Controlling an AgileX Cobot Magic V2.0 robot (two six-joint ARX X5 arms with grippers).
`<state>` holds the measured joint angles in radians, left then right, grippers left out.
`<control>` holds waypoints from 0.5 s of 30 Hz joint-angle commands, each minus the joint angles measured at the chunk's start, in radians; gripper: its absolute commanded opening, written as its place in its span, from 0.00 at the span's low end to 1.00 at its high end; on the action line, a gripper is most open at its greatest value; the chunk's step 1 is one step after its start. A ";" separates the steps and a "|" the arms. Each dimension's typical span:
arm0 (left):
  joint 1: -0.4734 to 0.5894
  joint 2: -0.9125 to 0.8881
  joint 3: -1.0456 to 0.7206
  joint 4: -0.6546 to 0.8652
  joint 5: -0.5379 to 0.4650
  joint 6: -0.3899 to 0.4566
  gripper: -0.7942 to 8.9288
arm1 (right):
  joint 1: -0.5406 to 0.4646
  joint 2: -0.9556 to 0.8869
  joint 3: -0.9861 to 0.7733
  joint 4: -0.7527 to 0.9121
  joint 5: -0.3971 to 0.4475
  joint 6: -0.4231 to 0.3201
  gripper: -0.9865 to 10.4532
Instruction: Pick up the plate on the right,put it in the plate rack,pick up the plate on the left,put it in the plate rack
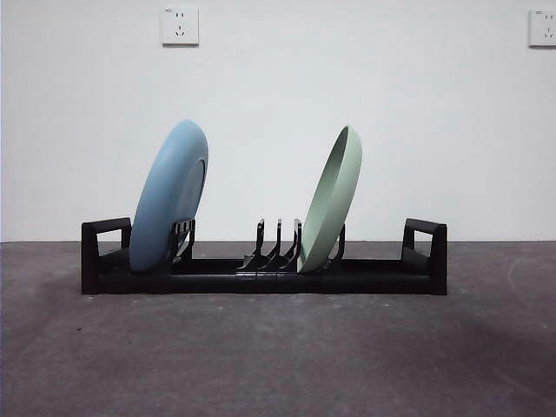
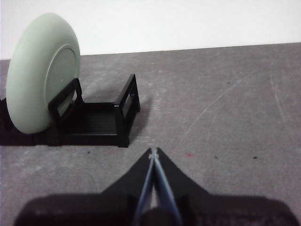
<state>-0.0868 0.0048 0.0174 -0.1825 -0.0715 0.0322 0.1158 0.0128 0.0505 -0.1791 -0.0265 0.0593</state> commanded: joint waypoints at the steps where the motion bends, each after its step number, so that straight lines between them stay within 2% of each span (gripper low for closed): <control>1: 0.003 -0.001 -0.014 0.006 -0.002 -0.010 0.08 | -0.002 -0.012 -0.019 0.007 -0.002 0.038 0.09; 5: 0.003 -0.001 -0.014 0.006 -0.002 -0.010 0.08 | -0.002 -0.011 -0.023 -0.067 -0.004 0.038 0.09; 9: 0.003 -0.001 -0.014 0.006 -0.001 -0.010 0.08 | -0.002 -0.006 -0.021 -0.062 -0.048 0.048 0.09; 15: 0.003 -0.001 -0.014 0.006 -0.002 -0.010 0.08 | -0.002 -0.006 -0.021 -0.062 -0.043 0.047 0.09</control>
<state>-0.0868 0.0048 0.0174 -0.1825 -0.0715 0.0322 0.1158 0.0071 0.0406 -0.2413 -0.0692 0.0944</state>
